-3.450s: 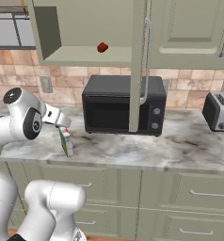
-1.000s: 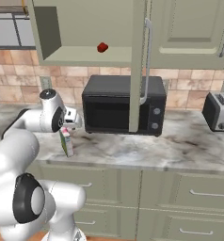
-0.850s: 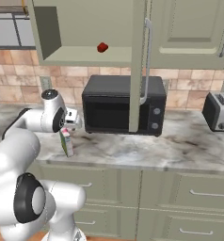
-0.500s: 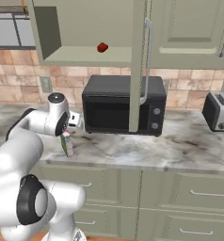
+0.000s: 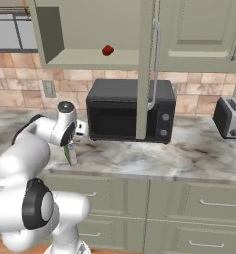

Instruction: Pick the jam and cereal from the counter and place them in the cabinets closest to them.

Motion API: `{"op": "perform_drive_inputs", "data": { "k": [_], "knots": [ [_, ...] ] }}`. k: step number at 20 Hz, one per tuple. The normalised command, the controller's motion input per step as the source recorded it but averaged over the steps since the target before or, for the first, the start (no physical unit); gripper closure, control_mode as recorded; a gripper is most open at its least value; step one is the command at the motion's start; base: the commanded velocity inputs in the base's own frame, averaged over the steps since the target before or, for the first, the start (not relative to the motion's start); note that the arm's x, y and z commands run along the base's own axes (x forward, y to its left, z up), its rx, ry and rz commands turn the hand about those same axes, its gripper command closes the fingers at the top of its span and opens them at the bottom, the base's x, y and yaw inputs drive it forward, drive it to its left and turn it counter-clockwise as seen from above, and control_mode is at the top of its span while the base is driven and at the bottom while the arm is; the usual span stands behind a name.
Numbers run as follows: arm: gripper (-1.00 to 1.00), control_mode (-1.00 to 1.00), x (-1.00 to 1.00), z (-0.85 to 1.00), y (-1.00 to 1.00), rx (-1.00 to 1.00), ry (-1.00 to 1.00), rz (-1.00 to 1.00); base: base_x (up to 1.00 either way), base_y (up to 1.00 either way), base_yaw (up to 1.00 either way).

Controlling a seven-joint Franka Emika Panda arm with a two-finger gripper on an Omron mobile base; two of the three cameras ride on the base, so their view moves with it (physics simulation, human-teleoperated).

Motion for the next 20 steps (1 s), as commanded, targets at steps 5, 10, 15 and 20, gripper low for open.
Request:
{"op": "perform_drive_inputs", "data": {
  "k": [5, 10, 15, 20],
  "knots": [
    [-1.0, -1.0, 0.23, -0.16, 0.03, 0.0, 0.03, 0.07, 0.0, 0.0, 0.0],
    [-1.0, -1.0, 0.16, -0.22, 0.08, -0.02, 0.09, 0.08, 0.0, 0.0, 0.0],
    [-1.0, -1.0, 0.0, -0.36, 0.08, -0.08, 0.09, 0.07, 0.0, 0.0, 0.0],
    [-1.0, -1.0, 0.0, -0.33, 0.06, -0.09, 0.07, 0.07, 0.0, 0.0, 0.0]
  ]
}}
